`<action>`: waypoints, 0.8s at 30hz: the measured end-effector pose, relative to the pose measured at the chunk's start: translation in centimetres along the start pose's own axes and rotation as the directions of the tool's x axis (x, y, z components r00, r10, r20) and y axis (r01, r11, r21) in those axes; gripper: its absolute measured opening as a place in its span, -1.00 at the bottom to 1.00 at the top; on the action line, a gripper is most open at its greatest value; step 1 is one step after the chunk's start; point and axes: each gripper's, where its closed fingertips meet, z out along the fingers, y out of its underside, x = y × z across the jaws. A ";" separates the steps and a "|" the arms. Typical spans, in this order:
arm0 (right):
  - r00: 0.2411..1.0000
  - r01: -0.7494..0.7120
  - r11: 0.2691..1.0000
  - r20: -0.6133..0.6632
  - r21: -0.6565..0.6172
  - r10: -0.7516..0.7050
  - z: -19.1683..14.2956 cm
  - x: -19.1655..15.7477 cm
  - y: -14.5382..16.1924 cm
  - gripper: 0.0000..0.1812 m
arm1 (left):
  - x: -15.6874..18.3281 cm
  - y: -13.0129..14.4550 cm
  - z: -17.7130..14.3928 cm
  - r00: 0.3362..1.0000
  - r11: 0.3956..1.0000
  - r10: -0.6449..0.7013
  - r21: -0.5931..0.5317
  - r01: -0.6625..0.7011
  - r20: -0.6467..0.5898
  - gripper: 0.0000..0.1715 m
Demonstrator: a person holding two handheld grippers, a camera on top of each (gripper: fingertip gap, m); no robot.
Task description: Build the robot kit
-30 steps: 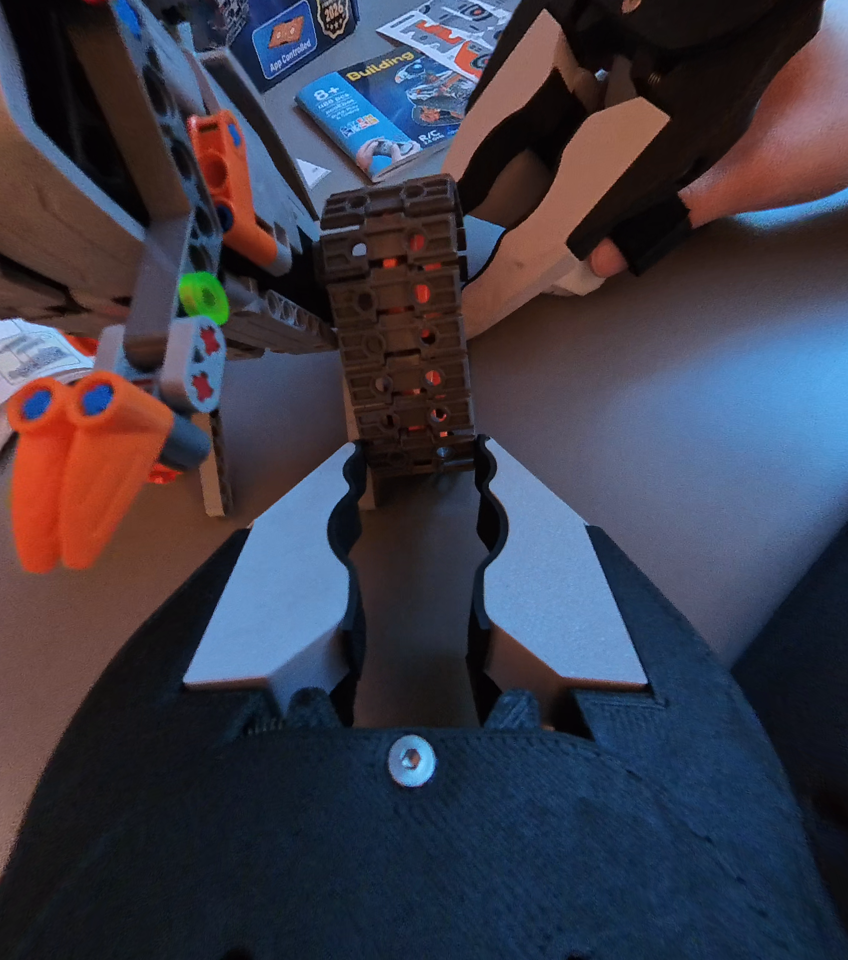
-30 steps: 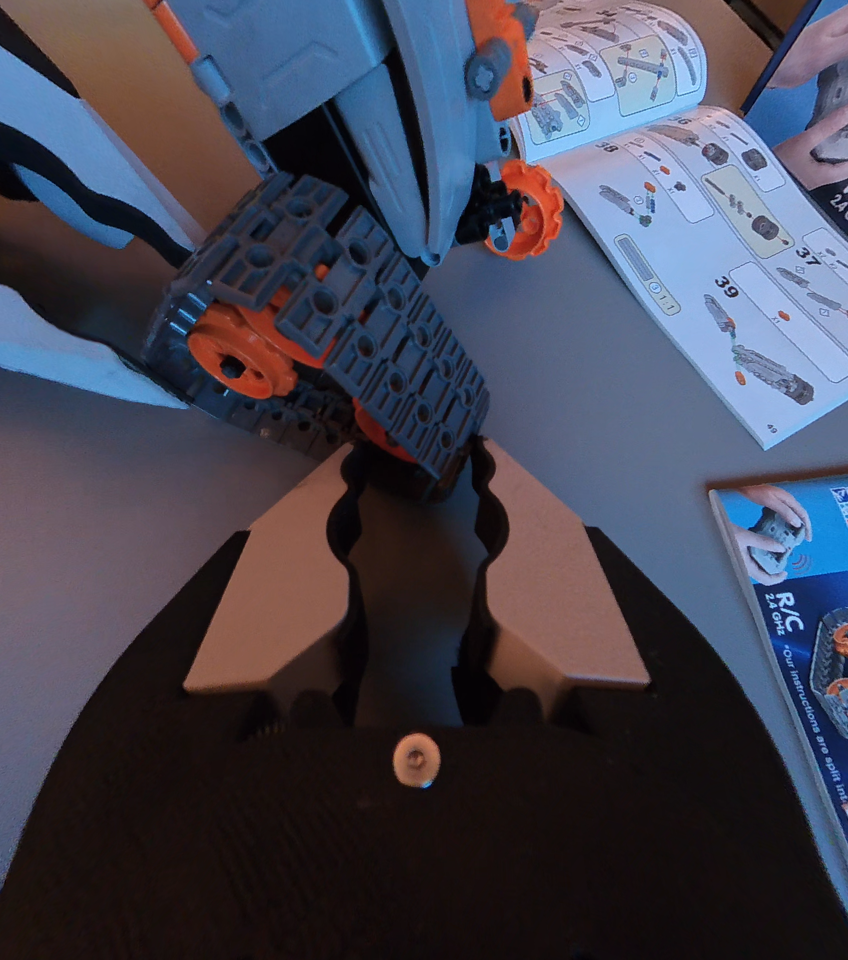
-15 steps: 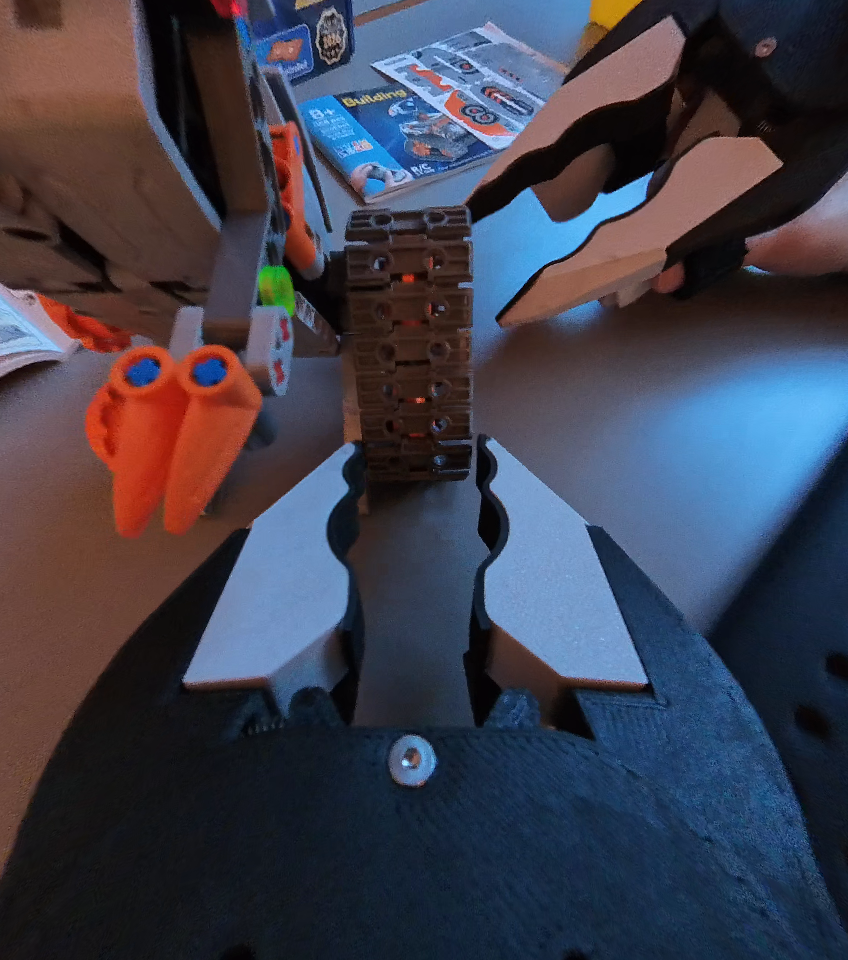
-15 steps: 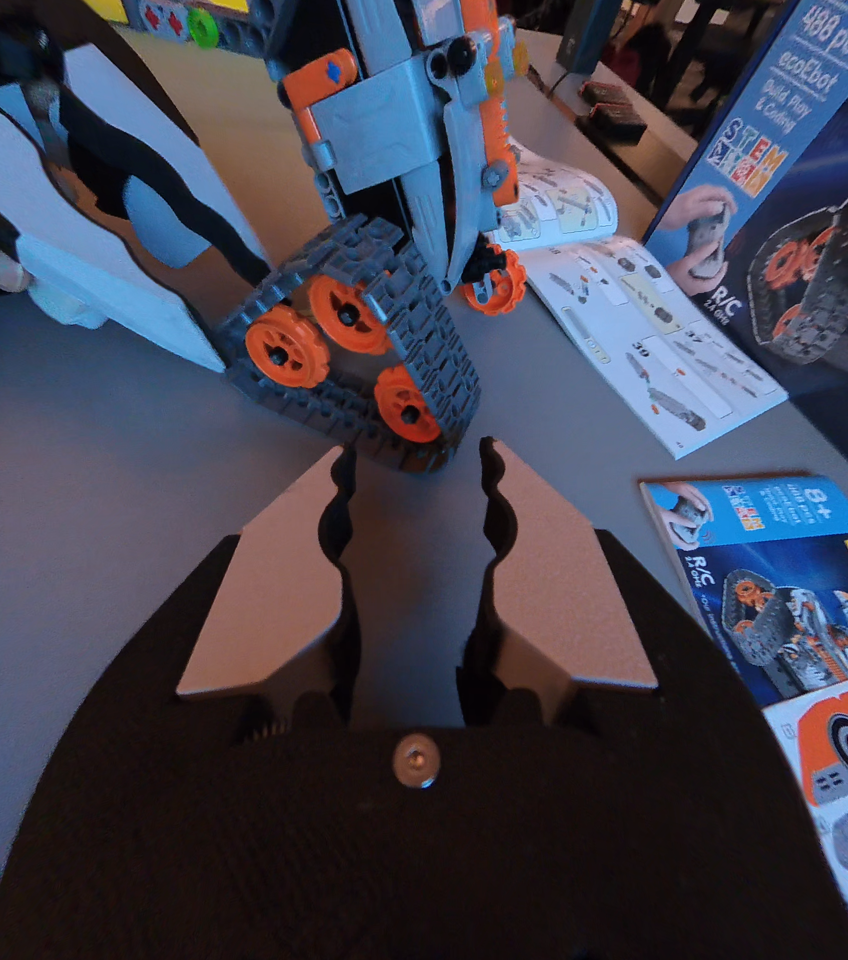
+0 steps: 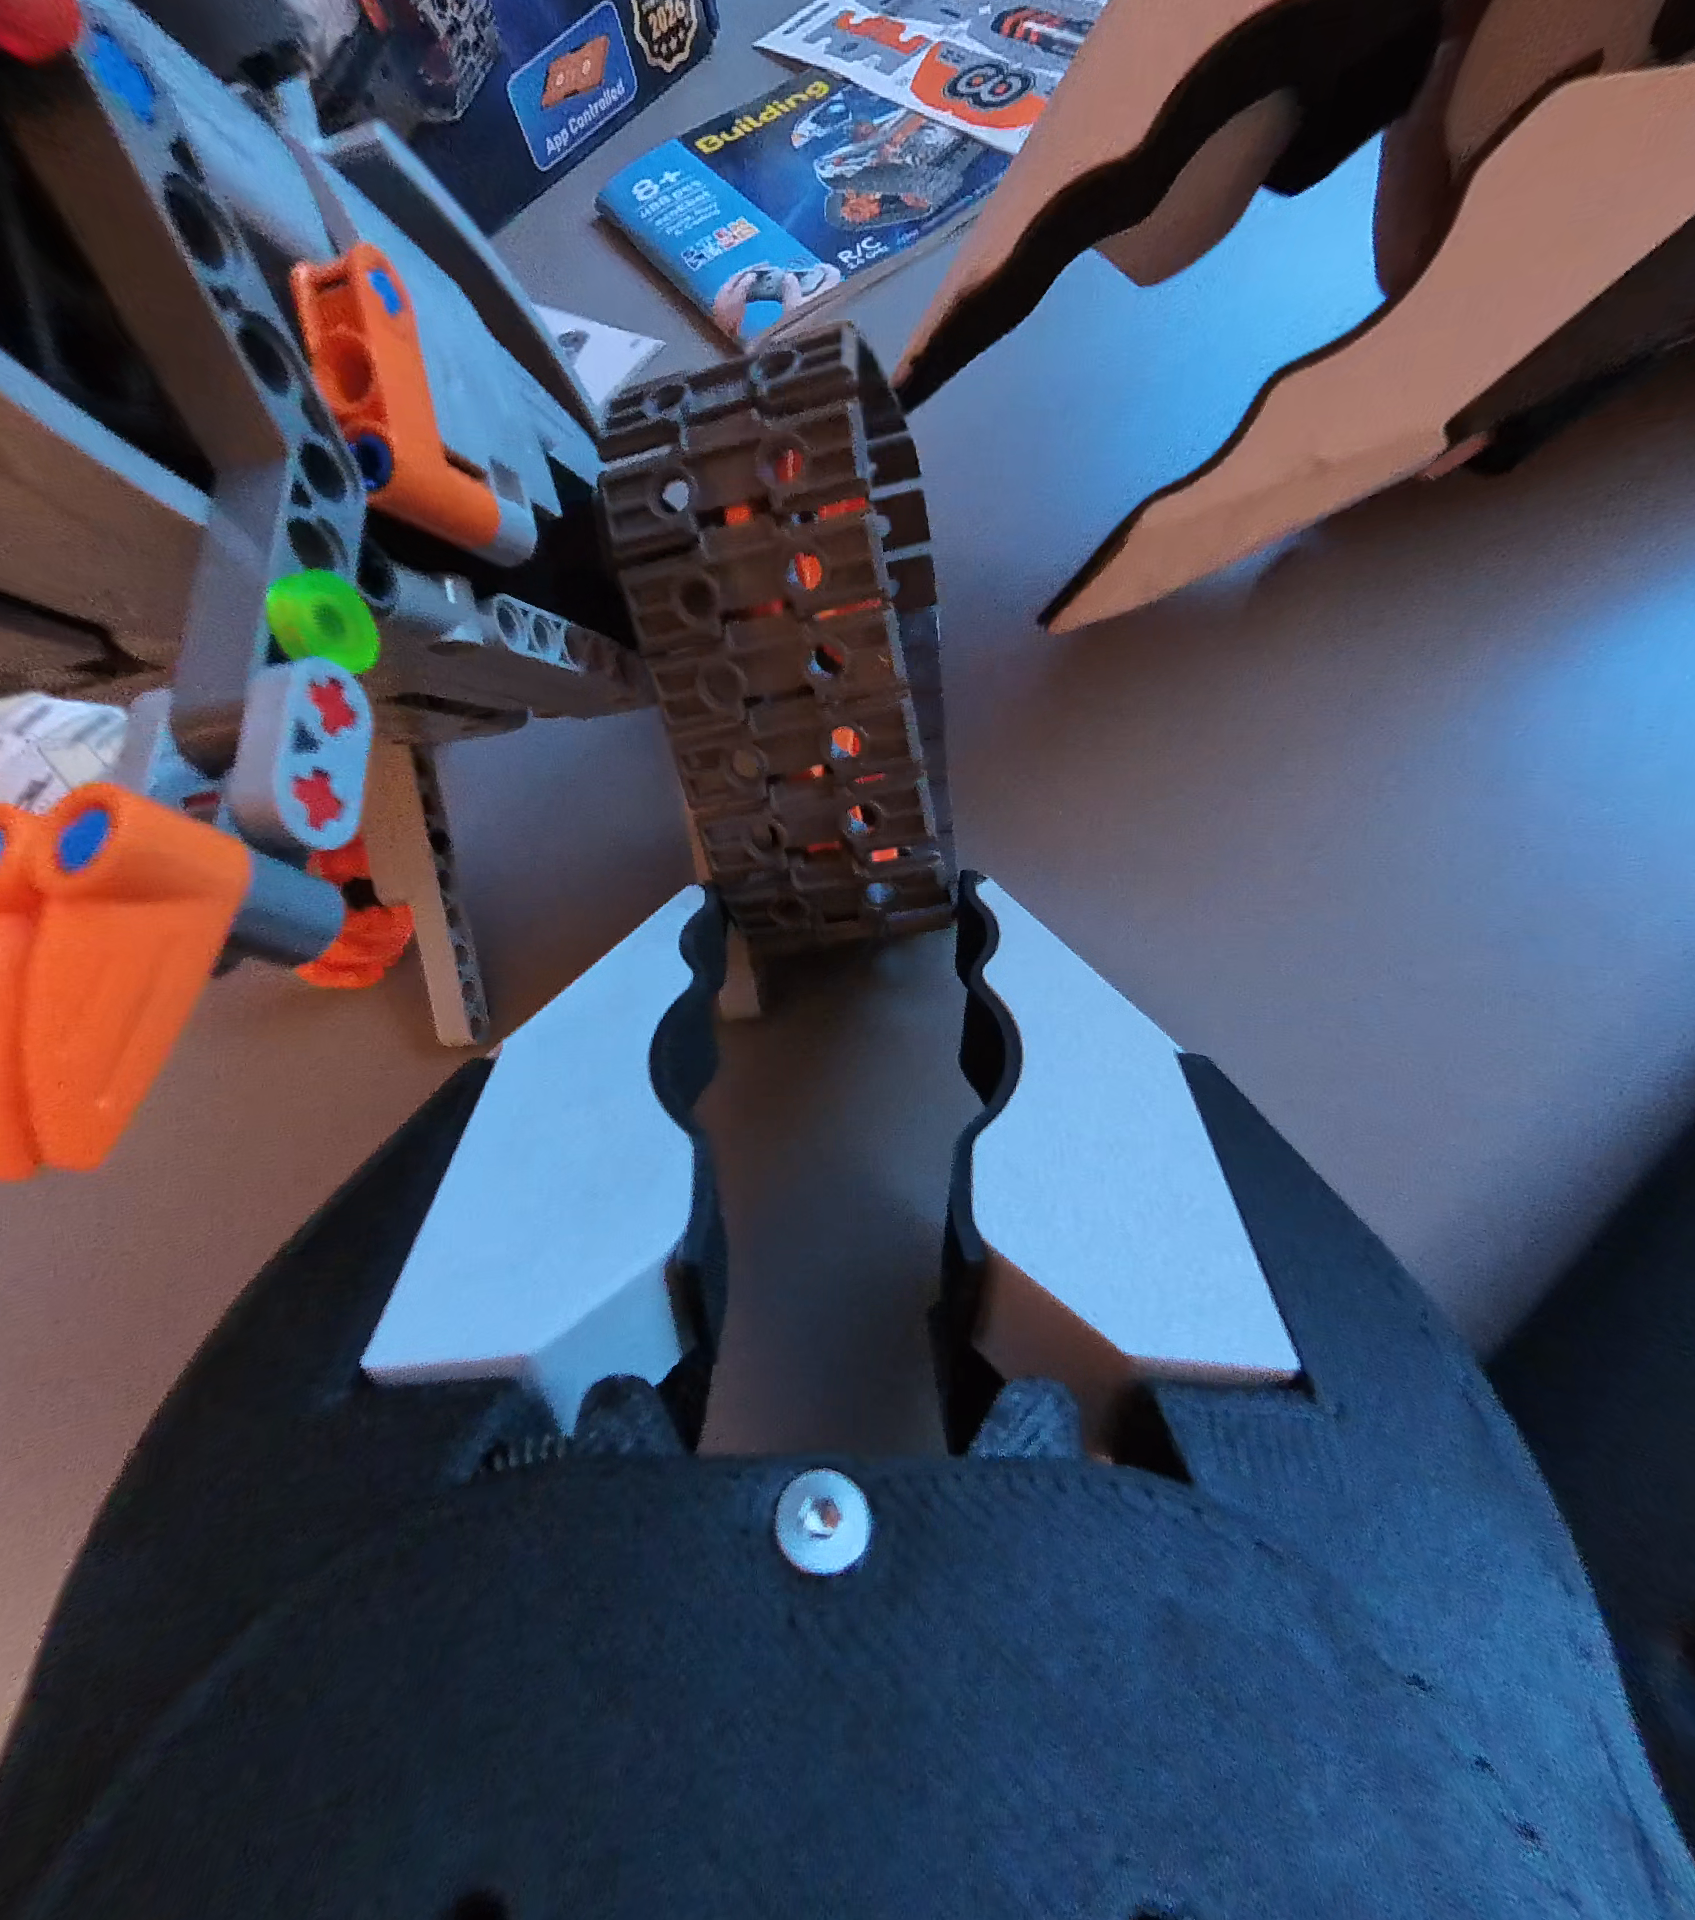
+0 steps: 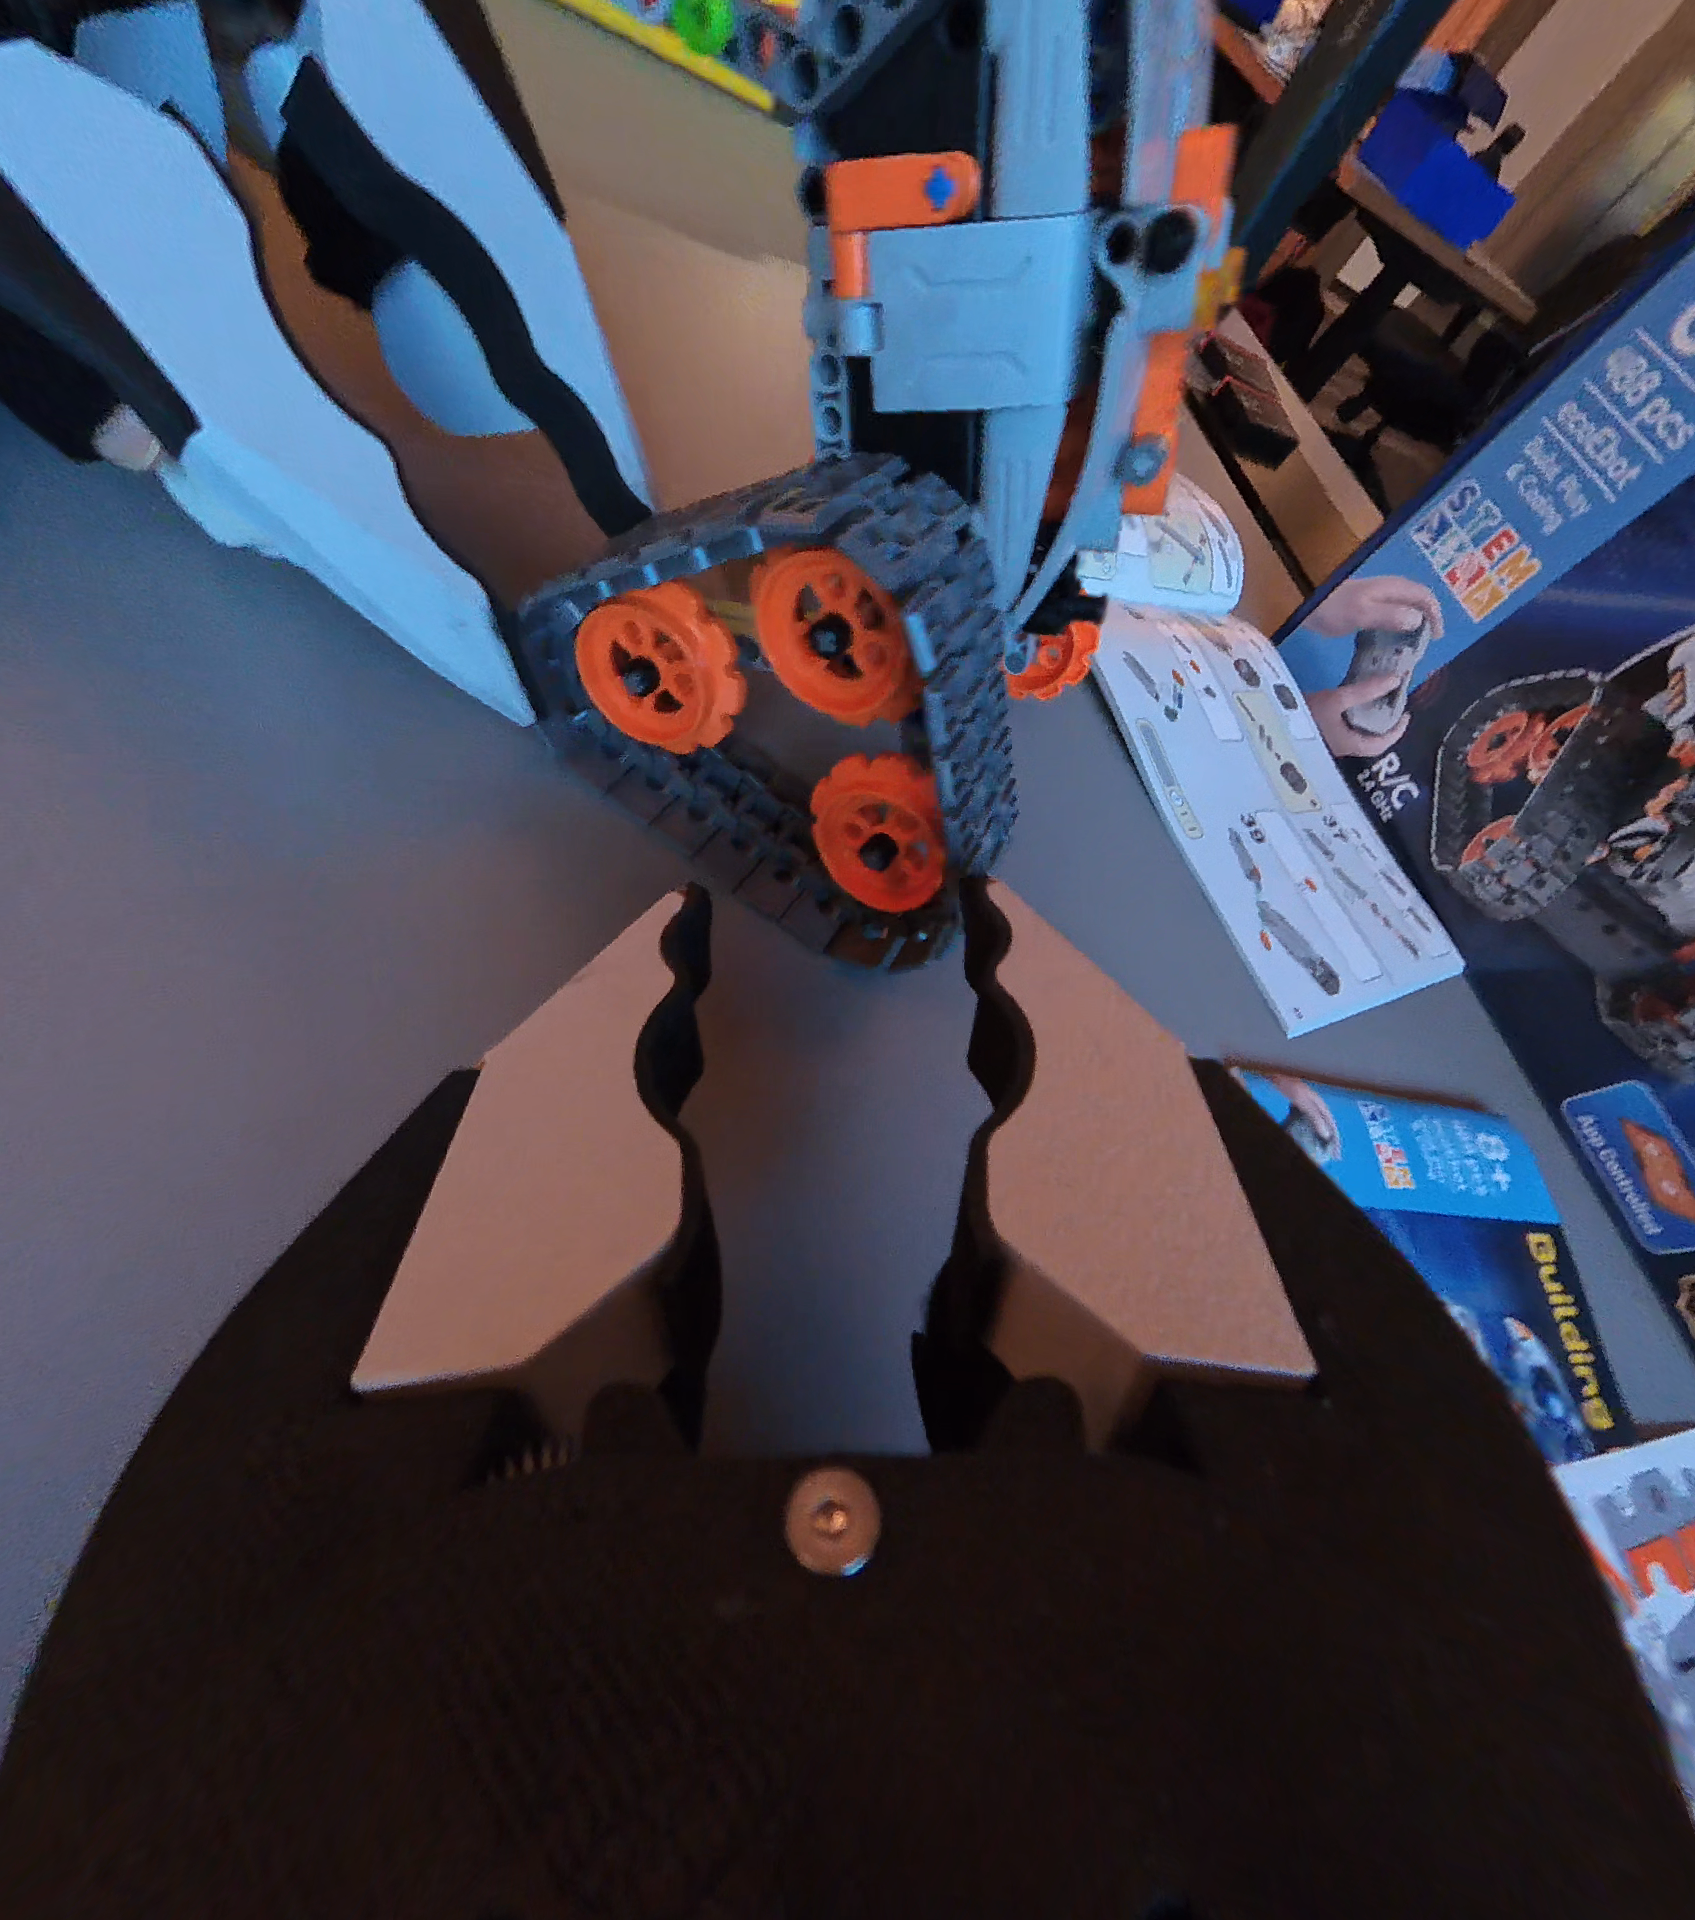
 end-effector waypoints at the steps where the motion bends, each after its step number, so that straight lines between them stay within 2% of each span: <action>1: 0.999 0.033 0.999 -0.008 -0.007 -0.033 0.1 -0.1 0.1 -0.45 | 0.0 0.0 0.1 1.000 1.000 0.011 -0.001 -0.011 0.004 -0.49; 7: 0.984 0.162 0.986 -0.071 -0.041 -0.164 0.6 0.1 0.5 -0.38 | -0.2 -0.1 0.2 1.000 1.000 0.010 -0.005 -0.010 0.007 -0.50; 19: 0.976 0.188 0.981 -0.106 -0.039 -0.192 0.7 0.8 0.7 -0.38 | -0.1 0.0 -0.1 0.998 0.999 -0.046 -0.011 0.046 -0.042 -0.52; 24: 0.961 0.248 0.969 -0.121 -0.014 -0.248 1.0 0.3 0.0 -0.37 | -0.2 -0.4 -0.5 0.988 0.993 -0.118 -0.005 0.118 -0.102 -0.53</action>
